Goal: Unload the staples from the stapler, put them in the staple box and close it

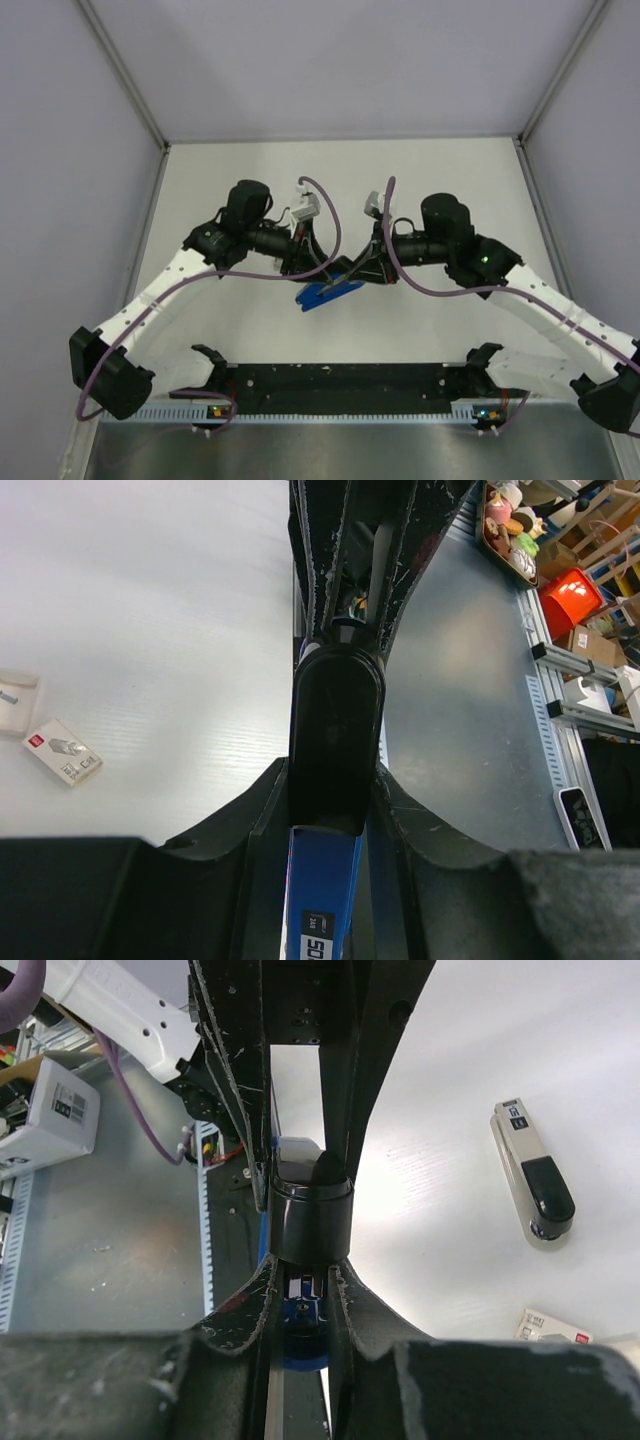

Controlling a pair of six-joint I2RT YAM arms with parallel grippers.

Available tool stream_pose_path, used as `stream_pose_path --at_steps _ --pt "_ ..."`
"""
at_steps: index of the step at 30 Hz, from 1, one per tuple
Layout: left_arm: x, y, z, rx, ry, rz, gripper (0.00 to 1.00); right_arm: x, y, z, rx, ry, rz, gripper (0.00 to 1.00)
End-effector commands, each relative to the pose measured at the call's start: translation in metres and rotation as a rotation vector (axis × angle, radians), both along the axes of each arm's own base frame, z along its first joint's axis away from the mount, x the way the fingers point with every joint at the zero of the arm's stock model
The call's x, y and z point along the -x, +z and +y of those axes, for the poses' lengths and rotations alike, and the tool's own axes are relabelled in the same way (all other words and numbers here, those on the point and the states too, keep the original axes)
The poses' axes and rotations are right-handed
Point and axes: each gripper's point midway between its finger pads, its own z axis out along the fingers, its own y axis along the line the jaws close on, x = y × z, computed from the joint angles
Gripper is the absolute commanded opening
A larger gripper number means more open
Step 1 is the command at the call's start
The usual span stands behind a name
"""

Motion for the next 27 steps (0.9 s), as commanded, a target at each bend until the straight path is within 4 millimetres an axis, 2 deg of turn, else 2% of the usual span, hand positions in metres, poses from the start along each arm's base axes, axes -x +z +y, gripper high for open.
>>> stream_pose_path --at_steps 1,6,9,13,19,23,27 --pt "0.009 0.034 -0.001 0.110 -0.040 -0.068 0.00 0.008 0.011 0.004 -0.067 0.031 -0.065 0.00" --pt "0.000 0.054 -0.004 0.183 0.051 -0.127 0.00 0.015 -0.005 0.001 -0.076 0.017 -0.038 0.00" --pt "-0.002 0.074 -0.003 0.261 0.093 -0.190 0.00 0.018 -0.013 -0.001 -0.095 -0.002 -0.025 0.00" --pt "-0.002 0.094 -0.001 0.319 0.139 -0.231 0.00 0.023 -0.017 -0.004 -0.138 -0.016 -0.007 0.00" --pt "-0.001 0.112 0.003 0.413 0.190 -0.252 0.00 0.029 -0.023 -0.008 -0.172 -0.033 0.018 0.00" --pt "-0.004 0.126 0.008 0.503 0.259 -0.276 0.00 0.031 -0.019 -0.008 -0.228 -0.048 0.013 0.00" --pt "-0.010 0.138 0.014 0.602 0.347 -0.282 0.00 0.033 -0.026 -0.004 -0.246 -0.053 0.038 0.00"
